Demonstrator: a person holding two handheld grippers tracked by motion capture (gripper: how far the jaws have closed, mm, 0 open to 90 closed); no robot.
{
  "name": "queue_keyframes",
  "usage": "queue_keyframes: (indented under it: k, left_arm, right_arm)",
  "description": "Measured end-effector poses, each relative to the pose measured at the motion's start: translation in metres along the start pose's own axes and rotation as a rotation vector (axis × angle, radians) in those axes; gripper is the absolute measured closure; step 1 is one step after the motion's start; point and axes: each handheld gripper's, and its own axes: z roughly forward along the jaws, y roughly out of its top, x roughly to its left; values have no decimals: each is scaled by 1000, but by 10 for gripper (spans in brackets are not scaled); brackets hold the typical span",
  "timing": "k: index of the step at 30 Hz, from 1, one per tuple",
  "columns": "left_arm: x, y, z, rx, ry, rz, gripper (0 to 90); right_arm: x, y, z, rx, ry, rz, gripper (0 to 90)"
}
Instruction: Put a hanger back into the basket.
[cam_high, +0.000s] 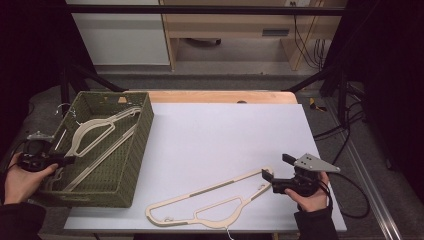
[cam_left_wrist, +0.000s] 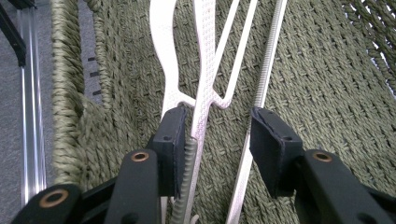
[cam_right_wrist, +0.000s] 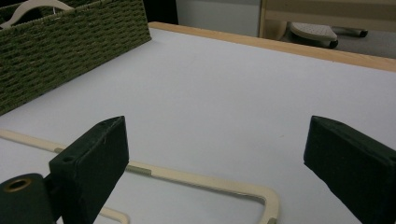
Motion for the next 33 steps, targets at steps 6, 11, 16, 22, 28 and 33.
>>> queue_keyframes:
  k: [6, 11, 16, 22, 28, 33]
  left_arm:
    - [2, 3, 4, 71, 24, -21, 491]
    - [1, 4, 6, 92, 43, -23, 418]
    - [-1, 4, 0, 31, 19, -34, 363]
    - [-17, 11, -18, -97, 1, 17, 327]
    - [-54, 21, -38, -272, -64, 102, 259]
    - [-93, 27, -45, -382, -161, 158, 218]
  right_arm:
    - [-1, 0, 0, 0, 6, -19, 72]
    - [0, 0, 0, -1, 5, -6, 75]
    - [0, 0, 0, -2, 3, -10, 77]
    - [1, 0, -1, -11, 4, -3, 80]
    - [1, 1, -3, -21, 11, -9, 87]
    - [4, 2, -2, -29, 28, -18, 89]
